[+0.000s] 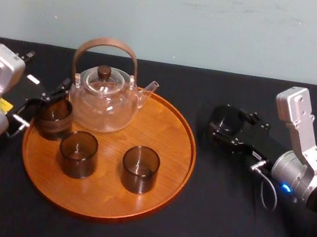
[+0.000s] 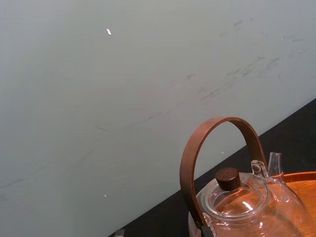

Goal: Pick up the glass from the table and place it on the tray.

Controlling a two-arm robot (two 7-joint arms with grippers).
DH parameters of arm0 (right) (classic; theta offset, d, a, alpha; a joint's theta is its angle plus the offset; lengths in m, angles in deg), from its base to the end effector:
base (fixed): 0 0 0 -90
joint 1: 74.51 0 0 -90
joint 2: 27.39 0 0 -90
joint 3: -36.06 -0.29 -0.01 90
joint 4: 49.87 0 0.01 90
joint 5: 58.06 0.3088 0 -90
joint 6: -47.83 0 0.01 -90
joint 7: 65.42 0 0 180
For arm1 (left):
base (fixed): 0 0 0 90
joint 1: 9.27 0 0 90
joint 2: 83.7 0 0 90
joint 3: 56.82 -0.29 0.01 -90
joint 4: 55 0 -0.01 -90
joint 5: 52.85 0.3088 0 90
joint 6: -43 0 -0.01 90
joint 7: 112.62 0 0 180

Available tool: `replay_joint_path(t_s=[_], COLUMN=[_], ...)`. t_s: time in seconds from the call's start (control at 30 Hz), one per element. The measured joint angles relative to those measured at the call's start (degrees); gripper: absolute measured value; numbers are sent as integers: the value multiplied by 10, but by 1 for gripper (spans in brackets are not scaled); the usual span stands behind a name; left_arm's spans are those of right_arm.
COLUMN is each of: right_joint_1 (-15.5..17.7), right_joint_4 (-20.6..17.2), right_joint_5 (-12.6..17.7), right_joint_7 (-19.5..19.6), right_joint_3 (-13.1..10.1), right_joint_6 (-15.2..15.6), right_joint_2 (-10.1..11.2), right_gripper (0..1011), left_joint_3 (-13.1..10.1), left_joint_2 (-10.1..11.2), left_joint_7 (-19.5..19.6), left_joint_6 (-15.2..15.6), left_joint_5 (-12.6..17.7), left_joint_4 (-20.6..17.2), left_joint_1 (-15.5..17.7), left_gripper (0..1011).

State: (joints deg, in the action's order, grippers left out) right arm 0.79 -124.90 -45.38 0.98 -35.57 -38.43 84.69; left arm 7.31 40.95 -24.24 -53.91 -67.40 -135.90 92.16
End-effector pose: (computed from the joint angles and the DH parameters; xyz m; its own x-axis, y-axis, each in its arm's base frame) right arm 0.3888 -0.0516 -0.3032 0.5765 -0.8067 0.1302 0.8070 0.5372 -0.2452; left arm 0.3581 0.0827 -0.3023 0.2924 0.8802 0.3737 -0.9552 0.2874 0.0703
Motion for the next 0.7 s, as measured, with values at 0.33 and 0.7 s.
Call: replay_joint_path(t_s=[0.33, 0.7], right_joint_1=[13, -7], right_joint_4=[-47, -37], right_joint_5=[2, -12], right_joint_7=[-9, -15], right_joint_3=[13, 47], right_joint_6=[-1, -9], right_joint_2=[6, -13], right_gripper=[904, 904], left_joint_3=[0, 0], left_joint_2=[0, 0], left_joint_7=[0, 0], left_joint_6=[0, 0], left_joint_5=[0, 0], left_joint_4=[0, 0], left_joint_1=[0, 0], left_gripper=[1001, 1001])
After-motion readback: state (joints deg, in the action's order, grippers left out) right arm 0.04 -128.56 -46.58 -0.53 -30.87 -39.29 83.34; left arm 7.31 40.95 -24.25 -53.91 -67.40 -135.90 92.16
